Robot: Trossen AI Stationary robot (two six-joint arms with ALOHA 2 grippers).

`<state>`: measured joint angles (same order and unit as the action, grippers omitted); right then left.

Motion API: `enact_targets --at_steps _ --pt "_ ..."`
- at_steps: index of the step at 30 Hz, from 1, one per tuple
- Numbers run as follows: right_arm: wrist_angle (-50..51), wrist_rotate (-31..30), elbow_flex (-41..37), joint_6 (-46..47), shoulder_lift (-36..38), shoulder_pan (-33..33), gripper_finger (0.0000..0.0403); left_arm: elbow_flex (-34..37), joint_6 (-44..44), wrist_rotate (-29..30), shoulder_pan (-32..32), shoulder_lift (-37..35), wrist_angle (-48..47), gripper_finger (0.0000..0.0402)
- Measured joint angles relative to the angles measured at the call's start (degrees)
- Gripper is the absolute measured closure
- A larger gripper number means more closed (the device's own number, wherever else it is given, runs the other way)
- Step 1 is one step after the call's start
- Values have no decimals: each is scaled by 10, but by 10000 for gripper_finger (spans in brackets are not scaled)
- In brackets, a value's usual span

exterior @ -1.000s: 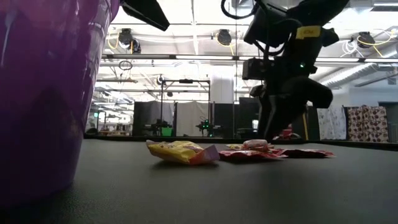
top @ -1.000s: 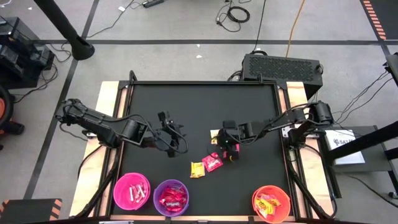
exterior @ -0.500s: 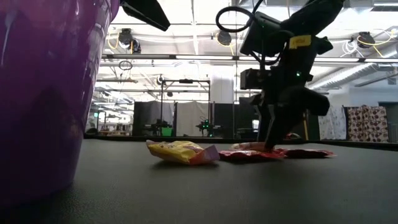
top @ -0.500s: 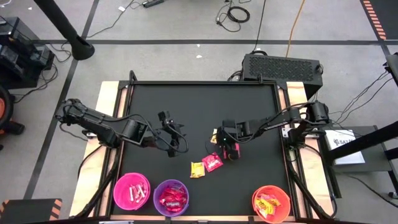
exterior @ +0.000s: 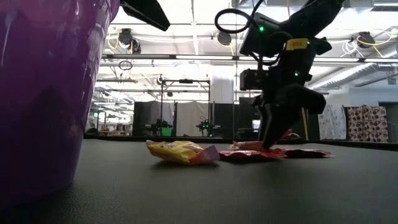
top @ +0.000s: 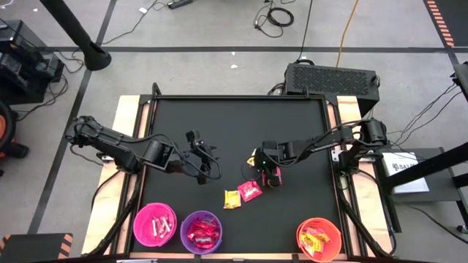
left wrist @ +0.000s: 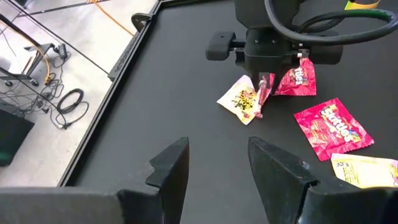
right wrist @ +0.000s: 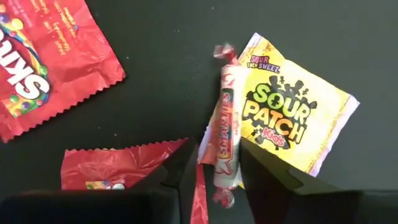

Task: Sort candy by brand, put in halloween buckets
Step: Put the orange candy into the pink bucket

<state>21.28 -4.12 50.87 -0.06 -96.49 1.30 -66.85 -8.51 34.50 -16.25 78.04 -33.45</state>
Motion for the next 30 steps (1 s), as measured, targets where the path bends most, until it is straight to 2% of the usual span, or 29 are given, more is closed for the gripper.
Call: enact_targets --at_steps 6,22,30 --pt "0 1 0 22 0 0 327 0 0 0 0 0 0 229" --pt "7 15 0 35 0 0 335 0 -1 0 0 0 0 229" --pt "7 15 0 35 0 0 373 0 -1 0 0 0 0 229"
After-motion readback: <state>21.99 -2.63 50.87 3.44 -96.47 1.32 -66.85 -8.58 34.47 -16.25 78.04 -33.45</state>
